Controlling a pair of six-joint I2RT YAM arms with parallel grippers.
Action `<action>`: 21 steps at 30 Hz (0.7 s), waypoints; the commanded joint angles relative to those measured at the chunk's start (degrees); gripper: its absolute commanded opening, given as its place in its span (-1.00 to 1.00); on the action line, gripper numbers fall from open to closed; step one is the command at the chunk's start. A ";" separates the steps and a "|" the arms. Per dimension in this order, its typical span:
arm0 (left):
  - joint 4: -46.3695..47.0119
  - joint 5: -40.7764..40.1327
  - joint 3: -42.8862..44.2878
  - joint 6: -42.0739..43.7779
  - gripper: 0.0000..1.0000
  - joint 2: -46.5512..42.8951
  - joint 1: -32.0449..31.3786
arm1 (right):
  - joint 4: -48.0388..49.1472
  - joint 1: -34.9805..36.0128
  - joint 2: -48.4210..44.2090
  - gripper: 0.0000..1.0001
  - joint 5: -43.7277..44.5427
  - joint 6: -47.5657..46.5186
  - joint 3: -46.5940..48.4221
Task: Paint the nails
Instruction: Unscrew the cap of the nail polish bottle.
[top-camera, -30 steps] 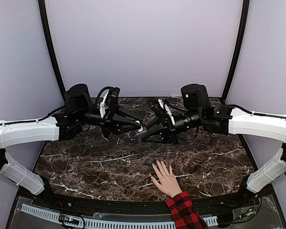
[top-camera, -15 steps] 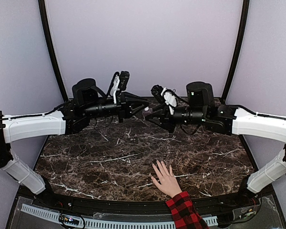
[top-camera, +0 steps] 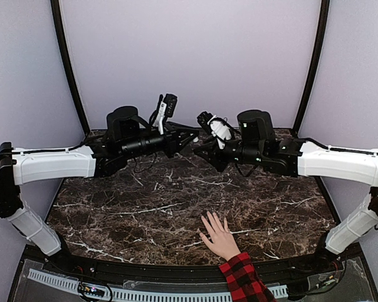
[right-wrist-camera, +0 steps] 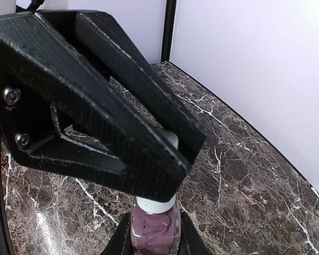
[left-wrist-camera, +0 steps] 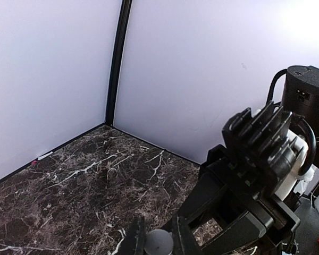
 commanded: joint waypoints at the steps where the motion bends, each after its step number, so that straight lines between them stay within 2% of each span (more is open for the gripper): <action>1: -0.72 -1.47 1.84 0.49 -1.00 -0.76 -1.27 | 6.88 0.84 -0.32 -1.00 1.80 3.44 0.91; 3: -0.68 -1.16 1.86 0.90 -1.00 -1.34 -1.21 | 10.59 0.79 -1.39 -1.00 3.06 5.35 -1.14; 6: -0.61 -0.03 1.97 1.37 -0.94 -2.26 -1.24 | 13.24 0.84 -3.31 -1.00 -0.02 4.37 -4.03; 7: -0.97 0.48 2.24 1.65 -0.83 -2.42 -1.26 | 13.28 0.83 -3.50 -1.00 -0.16 4.20 -4.27; 10: -2.30 1.65 3.11 2.47 -0.33 -3.20 -1.23 | 10.19 0.92 -3.24 -1.00 -1.94 2.37 -2.76; 14: -4.35 2.78 3.58 3.45 0.11 -5.44 -0.72 | 7.59 0.93 -3.40 -1.00 -4.88 0.33 -2.15; 18: -4.76 8.24 1.47 3.56 0.37 -9.14 1.78 | 7.39 0.84 -4.24 -1.00 -6.42 0.05 -3.00; 21: -4.89 12.74 -0.24 4.72 0.42 -12.12 3.60 | 8.29 0.75 -5.36 -1.00 -7.30 0.25 -4.36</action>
